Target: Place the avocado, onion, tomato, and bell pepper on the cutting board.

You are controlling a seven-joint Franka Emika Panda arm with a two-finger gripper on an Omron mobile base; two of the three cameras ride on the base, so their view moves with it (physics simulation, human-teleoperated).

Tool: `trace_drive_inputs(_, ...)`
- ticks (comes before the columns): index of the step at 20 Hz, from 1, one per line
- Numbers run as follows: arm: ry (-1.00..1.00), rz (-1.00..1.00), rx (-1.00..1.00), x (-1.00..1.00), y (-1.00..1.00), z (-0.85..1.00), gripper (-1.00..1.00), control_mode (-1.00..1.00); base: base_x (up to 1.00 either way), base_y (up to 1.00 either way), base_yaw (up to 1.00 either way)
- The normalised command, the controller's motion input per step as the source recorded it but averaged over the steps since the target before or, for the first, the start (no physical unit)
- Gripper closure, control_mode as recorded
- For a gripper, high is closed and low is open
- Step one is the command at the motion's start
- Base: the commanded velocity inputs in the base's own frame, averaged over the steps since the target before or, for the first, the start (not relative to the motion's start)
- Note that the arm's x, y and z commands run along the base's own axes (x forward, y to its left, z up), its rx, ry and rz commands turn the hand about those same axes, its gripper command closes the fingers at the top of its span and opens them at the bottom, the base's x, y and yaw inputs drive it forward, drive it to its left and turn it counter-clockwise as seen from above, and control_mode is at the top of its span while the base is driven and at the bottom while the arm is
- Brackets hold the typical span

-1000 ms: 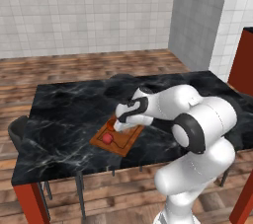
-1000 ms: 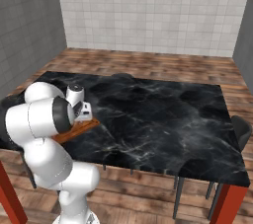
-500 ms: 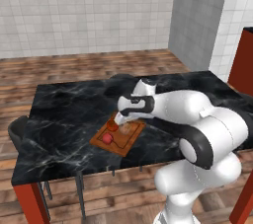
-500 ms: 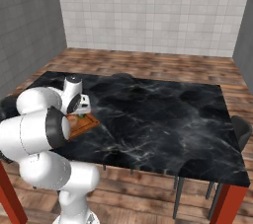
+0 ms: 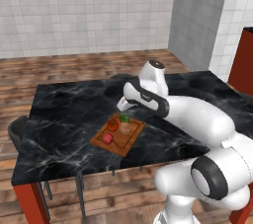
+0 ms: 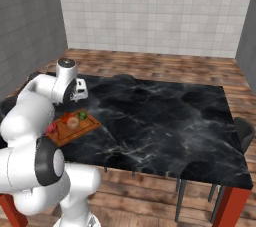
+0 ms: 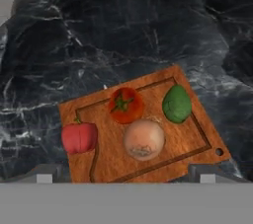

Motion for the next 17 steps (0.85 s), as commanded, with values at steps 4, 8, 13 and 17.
trace_drive_inputs(4,-0.2,0.04,0.0,-0.45,-0.2,0.96,-1.0,-1.0,0.0,0.0,0.0)
trace_drive_inputs(8,-0.22,0.04,0.0,-0.53,-0.28,0.94,-1.0,-1.0,0.0,0.0,0.0)
trace_drive_inputs(13,-0.24,0.03,0.0,-0.55,-0.36,0.89,-1.0,-1.0,0.0,0.0,0.0)
trace_drive_inputs(17,-0.19,0.01,0.0,-0.55,-0.44,0.84,-1.0,-1.0,0.0,0.0,0.0)
